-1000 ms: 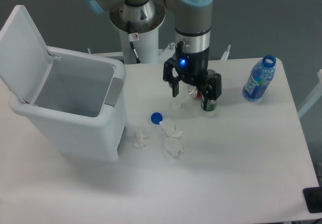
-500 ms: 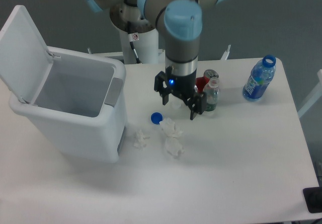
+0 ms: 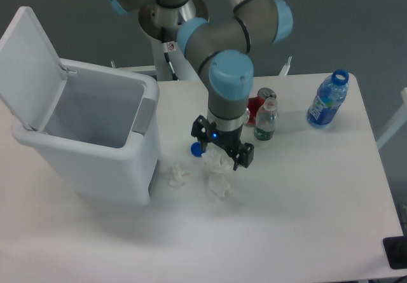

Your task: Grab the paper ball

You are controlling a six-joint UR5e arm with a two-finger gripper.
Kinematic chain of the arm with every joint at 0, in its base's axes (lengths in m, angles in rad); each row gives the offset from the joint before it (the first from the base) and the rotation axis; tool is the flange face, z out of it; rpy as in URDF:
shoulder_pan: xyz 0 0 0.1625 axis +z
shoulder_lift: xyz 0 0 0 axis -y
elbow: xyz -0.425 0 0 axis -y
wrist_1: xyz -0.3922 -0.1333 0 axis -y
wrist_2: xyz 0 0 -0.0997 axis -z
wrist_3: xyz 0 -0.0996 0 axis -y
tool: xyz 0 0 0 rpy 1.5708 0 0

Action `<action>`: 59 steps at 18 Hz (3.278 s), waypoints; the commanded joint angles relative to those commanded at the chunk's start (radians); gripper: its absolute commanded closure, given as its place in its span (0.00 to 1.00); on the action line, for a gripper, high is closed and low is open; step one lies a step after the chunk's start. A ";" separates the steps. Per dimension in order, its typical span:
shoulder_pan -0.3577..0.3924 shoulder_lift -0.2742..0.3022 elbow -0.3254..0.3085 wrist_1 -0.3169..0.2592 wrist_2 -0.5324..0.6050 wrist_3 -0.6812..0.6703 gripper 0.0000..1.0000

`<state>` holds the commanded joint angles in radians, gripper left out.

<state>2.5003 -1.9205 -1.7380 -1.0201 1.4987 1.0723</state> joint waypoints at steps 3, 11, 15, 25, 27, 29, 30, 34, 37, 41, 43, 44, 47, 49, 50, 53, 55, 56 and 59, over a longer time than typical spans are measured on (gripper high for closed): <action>0.008 -0.038 0.003 0.002 0.003 -0.006 0.00; 0.008 -0.118 0.072 0.012 0.006 -0.046 0.00; -0.005 -0.163 0.107 0.026 0.008 -0.058 0.00; -0.037 -0.196 0.106 0.064 0.058 -0.054 0.00; -0.038 -0.195 0.100 0.066 0.058 -0.052 0.00; -0.041 -0.196 0.098 0.066 0.058 -0.052 0.00; -0.047 -0.196 0.098 0.064 0.058 -0.055 0.04; -0.049 -0.196 0.097 0.064 0.058 -0.058 0.15; -0.049 -0.195 0.095 0.064 0.057 -0.055 0.19; -0.049 -0.196 0.095 0.064 0.058 -0.054 0.27; -0.049 -0.196 0.095 0.064 0.058 -0.057 0.48; -0.049 -0.195 0.095 0.064 0.058 -0.055 0.57; -0.048 -0.193 0.097 0.064 0.058 -0.052 0.69; -0.048 -0.193 0.097 0.063 0.060 -0.054 0.79; -0.048 -0.193 0.098 0.063 0.060 -0.055 0.84; -0.048 -0.193 0.101 0.063 0.060 -0.055 0.96; -0.048 -0.192 0.106 0.061 0.060 -0.054 1.00; -0.048 -0.192 0.107 0.061 0.060 -0.057 1.00; -0.043 -0.184 0.109 0.060 0.058 -0.054 1.00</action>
<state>2.4574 -2.1046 -1.6291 -0.9603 1.5570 1.0185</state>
